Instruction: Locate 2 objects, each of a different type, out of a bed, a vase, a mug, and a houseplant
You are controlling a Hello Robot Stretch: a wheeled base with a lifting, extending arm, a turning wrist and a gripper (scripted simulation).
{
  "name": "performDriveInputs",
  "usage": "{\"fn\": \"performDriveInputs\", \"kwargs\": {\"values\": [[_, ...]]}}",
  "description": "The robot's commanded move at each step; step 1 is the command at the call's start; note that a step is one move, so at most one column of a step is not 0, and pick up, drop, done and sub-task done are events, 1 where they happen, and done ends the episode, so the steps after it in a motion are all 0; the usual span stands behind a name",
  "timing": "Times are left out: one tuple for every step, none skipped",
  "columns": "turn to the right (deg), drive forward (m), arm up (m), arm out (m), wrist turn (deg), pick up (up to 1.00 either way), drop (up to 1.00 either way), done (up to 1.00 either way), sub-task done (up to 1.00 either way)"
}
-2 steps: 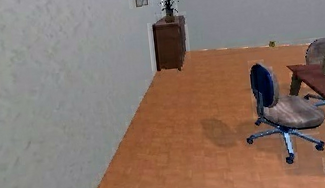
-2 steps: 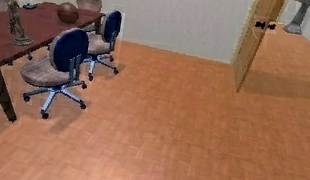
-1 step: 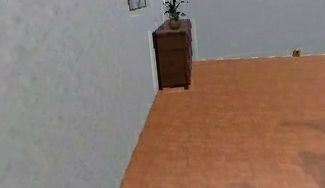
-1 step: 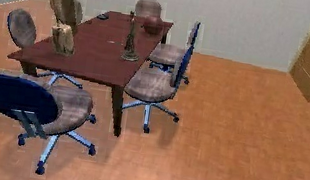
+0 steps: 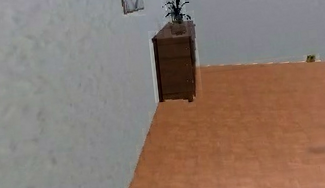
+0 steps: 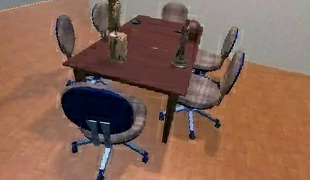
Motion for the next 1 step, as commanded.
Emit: {"fn": "performDriveInputs", "kwargs": {"values": [[9.0,0.0,0.0,0.0,0.0,0.0,0.0,0.0,0.0]]}}
